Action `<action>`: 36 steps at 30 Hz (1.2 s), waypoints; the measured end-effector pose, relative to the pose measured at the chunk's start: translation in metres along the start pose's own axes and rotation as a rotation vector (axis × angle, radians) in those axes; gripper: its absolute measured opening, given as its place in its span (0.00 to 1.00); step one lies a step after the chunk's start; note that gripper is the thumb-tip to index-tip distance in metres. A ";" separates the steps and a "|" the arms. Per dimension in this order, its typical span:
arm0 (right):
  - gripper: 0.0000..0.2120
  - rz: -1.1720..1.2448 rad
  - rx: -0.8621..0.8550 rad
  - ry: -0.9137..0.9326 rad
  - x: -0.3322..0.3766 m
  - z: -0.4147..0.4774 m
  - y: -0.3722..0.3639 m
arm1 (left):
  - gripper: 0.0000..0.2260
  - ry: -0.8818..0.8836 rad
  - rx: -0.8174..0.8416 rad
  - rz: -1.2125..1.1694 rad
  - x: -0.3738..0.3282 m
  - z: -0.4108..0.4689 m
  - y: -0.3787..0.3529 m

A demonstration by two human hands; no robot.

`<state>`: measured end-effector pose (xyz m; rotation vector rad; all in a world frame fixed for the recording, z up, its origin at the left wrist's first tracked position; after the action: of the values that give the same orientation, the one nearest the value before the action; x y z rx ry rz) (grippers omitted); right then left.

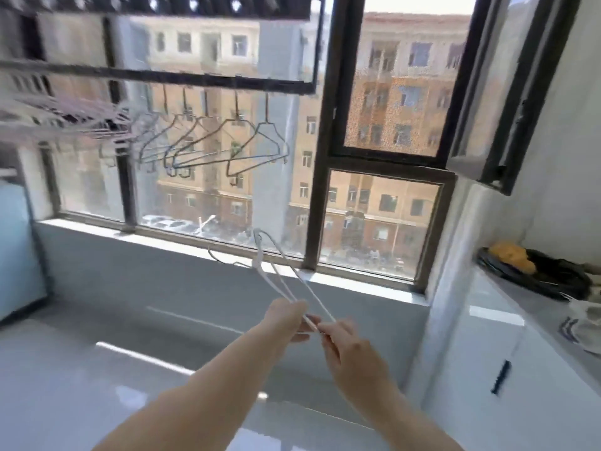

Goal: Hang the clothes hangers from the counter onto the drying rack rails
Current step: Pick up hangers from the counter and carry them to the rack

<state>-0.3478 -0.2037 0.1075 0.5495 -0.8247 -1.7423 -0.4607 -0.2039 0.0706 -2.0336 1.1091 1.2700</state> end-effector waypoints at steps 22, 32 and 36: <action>0.23 0.458 0.232 0.518 0.544 0.334 -0.215 | 0.11 0.058 -0.775 0.410 0.072 -0.252 0.685; 0.06 0.907 0.504 0.482 0.675 0.488 -0.343 | 0.16 0.035 -1.129 0.438 0.010 -0.237 0.906; 0.06 0.917 0.436 0.453 0.708 0.581 -0.383 | 0.18 0.008 -1.290 0.565 -0.044 -0.211 0.987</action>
<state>-1.2244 -0.6561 0.2219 0.6734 -0.9237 -0.5706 -1.1938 -0.8849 0.2134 -2.5813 0.9650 2.7774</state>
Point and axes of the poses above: each hand's wrist, its own z-axis towards the middle knuckle, its own y-axis out of the back of the hand, x = y × z, the point moved 7 cm from there along z, towards the middle knuckle, and after that the axes turned 12 degrees about y, right-handed, at the moved point
